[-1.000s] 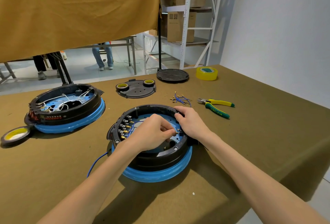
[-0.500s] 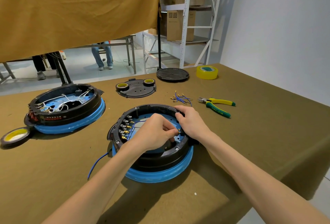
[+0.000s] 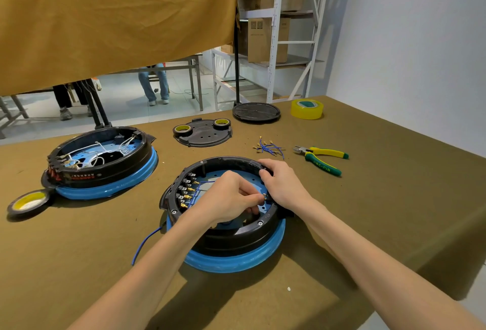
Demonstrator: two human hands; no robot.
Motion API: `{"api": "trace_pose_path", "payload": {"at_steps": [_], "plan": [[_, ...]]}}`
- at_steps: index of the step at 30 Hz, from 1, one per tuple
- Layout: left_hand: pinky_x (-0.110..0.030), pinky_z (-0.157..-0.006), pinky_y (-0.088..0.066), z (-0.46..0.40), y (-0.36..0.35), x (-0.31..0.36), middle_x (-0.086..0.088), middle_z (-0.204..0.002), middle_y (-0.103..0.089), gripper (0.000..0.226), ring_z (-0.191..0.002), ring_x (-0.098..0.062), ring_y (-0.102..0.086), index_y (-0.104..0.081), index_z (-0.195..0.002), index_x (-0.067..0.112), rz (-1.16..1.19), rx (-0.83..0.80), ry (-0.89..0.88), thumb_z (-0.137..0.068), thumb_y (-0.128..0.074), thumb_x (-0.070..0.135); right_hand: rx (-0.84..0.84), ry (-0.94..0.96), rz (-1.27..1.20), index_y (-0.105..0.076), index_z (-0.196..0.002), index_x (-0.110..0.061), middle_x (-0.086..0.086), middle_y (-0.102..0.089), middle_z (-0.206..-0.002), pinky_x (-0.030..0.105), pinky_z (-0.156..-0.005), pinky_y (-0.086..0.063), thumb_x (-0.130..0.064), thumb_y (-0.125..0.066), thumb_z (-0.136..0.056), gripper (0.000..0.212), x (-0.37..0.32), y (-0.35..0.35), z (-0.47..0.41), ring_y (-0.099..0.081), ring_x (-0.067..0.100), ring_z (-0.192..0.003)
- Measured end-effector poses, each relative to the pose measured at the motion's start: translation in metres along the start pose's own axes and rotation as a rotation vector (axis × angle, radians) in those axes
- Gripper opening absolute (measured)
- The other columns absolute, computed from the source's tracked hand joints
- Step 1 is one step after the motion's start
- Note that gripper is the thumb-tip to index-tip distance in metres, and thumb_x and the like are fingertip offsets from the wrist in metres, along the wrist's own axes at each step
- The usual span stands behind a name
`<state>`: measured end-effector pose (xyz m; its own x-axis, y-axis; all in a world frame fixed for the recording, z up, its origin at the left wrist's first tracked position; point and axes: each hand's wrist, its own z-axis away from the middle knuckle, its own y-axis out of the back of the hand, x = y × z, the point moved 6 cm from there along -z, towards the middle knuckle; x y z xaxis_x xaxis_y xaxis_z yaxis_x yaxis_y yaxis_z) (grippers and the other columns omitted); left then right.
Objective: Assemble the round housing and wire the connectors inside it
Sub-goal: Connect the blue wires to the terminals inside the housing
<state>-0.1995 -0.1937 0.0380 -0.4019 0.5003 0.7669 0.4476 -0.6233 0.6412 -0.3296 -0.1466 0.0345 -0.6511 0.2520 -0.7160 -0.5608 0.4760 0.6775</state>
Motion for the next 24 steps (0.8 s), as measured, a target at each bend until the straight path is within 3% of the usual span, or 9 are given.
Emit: {"api": "trace_pose_path", "payload": {"at_steps": [5, 8, 9, 13, 16, 18, 20, 22, 24], "plan": [[-0.018, -0.067, -0.050, 0.000, -0.002, 0.000, 0.010, -0.070, -0.076, 0.016, -0.064, 0.001, -0.068, -0.081, -0.090, 0.021, -0.018, 0.026, -0.015, -0.097, -0.068, 0.026, -0.023, 0.006, 0.015, -0.052, -0.149, -0.014, 0.006, -0.060, -0.144, 0.045, -0.112, -0.044, -0.016, -0.045, -0.108, 0.041, -0.002, 0.000, 0.001, -0.054, 0.024, -0.131], [-0.017, -0.065, -0.049, 0.000, -0.001, 0.000, 0.009, -0.070, -0.075, 0.017, -0.065, 0.000, -0.068, -0.082, -0.090, 0.020, -0.029, 0.019, -0.037, -0.098, -0.068, 0.026, -0.014, 0.015, -0.011, -0.056, -0.145, -0.014, 0.008, -0.066, -0.134, 0.036, -0.093, -0.052, -0.015, -0.045, -0.108, 0.039, -0.005, 0.000, 0.004, -0.063, 0.020, -0.105], [-0.015, -0.064, -0.048, 0.000, -0.001, 0.001, 0.010, -0.070, -0.075, 0.017, -0.064, 0.001, -0.067, -0.082, -0.090, 0.020, -0.057, 0.028, -0.052, -0.098, -0.067, 0.026, -0.012, 0.019, -0.021, -0.057, -0.144, -0.013, 0.007, -0.066, -0.133, 0.036, -0.093, -0.053, -0.015, -0.045, -0.108, 0.039, -0.005, 0.000, 0.005, -0.064, 0.020, -0.104], [-0.010, -0.058, -0.045, 0.005, 0.001, 0.011, 0.013, -0.066, -0.072, 0.015, -0.061, 0.005, -0.065, -0.082, -0.095, 0.019, -0.135, 0.028, -0.133, -0.098, -0.068, 0.025, -0.023, 0.013, -0.004, -0.055, -0.147, -0.014, 0.004, -0.061, -0.143, 0.040, -0.114, -0.043, -0.016, -0.048, -0.107, 0.040, -0.003, 0.001, 0.002, -0.054, 0.021, -0.133], [-0.008, -0.066, -0.049, 0.015, 0.025, 0.016, 0.020, -0.090, -0.075, 0.022, -0.077, 0.013, -0.064, -0.077, -0.114, 0.027, -0.260, 0.048, -0.203, -0.098, -0.065, 0.037, -0.070, 0.016, 0.015, -0.055, -0.146, -0.015, 0.003, -0.061, -0.143, 0.040, -0.114, -0.043, -0.017, -0.052, -0.106, 0.041, -0.001, 0.003, 0.000, -0.054, 0.020, -0.134], [-0.007, -0.081, -0.046, 0.025, 0.053, 0.005, 0.029, -0.107, -0.068, 0.029, -0.095, 0.021, -0.058, -0.071, -0.124, 0.033, -0.302, 0.153, -0.223, -0.099, -0.061, 0.043, -0.079, 0.052, 0.065, -0.056, -0.145, -0.014, 0.003, -0.063, -0.140, 0.032, -0.109, -0.044, -0.018, -0.056, -0.104, 0.041, -0.004, 0.008, 0.000, -0.056, 0.019, -0.130], [-0.017, -0.092, -0.048, 0.037, 0.078, -0.019, 0.026, -0.113, -0.066, 0.026, -0.105, 0.015, -0.057, -0.070, -0.124, 0.034, -0.266, 0.307, -0.199, -0.102, -0.057, 0.039, -0.015, 0.152, 0.176, -0.057, -0.143, -0.014, 0.004, -0.061, -0.138, 0.032, -0.109, -0.044, -0.020, -0.061, -0.101, 0.042, -0.013, 0.015, 0.000, -0.056, 0.019, -0.128], [-0.021, -0.096, -0.045, 0.046, 0.090, -0.048, 0.018, -0.119, -0.067, 0.023, -0.114, 0.004, -0.057, -0.072, -0.120, 0.031, -0.147, 0.443, -0.160, -0.104, -0.056, 0.030, 0.074, 0.305, 0.245, -0.067, -0.129, -0.017, 0.001, -0.066, -0.126, 0.038, -0.105, -0.047, -0.022, -0.064, -0.099, 0.030, -0.035, 0.018, 0.006, -0.058, 0.018, -0.118], [-0.019, -0.096, -0.045, 0.054, 0.094, -0.073, 0.017, -0.119, -0.069, 0.023, -0.115, 0.003, -0.059, -0.073, -0.118, 0.029, 0.056, 0.547, -0.122, -0.105, -0.054, 0.023, 0.023, 0.419, 0.191, -0.075, -0.112, -0.017, -0.004, -0.072, -0.105, 0.040, -0.092, -0.053, -0.023, -0.063, -0.099, 0.019, -0.060, 0.005, 0.015, -0.063, 0.014, -0.098]]}}
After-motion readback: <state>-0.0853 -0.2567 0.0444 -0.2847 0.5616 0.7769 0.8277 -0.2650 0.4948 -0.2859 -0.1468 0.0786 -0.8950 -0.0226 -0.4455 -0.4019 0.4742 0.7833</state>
